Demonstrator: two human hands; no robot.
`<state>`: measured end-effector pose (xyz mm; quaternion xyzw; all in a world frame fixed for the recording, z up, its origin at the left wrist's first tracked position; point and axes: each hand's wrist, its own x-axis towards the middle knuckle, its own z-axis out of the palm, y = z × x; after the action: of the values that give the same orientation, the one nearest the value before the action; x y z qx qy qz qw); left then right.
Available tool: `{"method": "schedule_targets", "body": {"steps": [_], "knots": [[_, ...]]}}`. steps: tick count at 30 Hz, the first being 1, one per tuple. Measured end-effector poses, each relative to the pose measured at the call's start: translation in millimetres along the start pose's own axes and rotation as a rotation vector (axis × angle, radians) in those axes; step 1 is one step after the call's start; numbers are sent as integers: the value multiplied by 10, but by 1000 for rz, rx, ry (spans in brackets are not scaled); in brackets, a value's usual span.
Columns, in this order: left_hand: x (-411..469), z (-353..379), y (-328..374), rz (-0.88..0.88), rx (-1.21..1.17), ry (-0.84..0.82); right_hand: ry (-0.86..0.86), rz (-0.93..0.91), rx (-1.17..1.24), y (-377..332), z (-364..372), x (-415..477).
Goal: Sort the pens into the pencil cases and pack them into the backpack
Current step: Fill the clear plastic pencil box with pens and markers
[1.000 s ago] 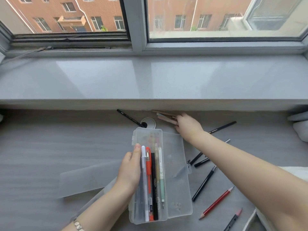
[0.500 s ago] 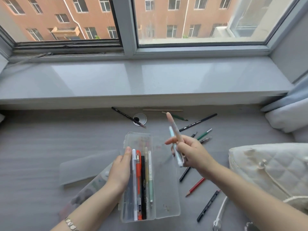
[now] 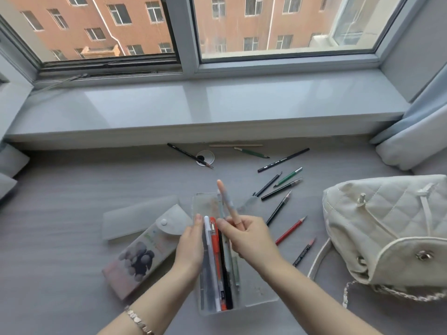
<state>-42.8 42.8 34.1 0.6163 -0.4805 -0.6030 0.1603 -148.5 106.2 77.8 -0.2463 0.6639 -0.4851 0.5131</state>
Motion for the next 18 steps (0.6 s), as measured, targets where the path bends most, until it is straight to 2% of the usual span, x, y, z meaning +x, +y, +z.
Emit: {"method": "schedule_targets", "body": {"steps": [4,7,13,18], "knots": [[-110,38,-38,-53,-107,11,95,-32,-465,153,174,-26],[-162,45,3,-65,-150,27,92,-89,-648,186,192,-98],[-181,10,103,-127,-167,15,-21,-172,-794,185,156,-148],[-205,-2,136,-88,-178,-19,-6,-323,-589,42,-21,-154]]}}
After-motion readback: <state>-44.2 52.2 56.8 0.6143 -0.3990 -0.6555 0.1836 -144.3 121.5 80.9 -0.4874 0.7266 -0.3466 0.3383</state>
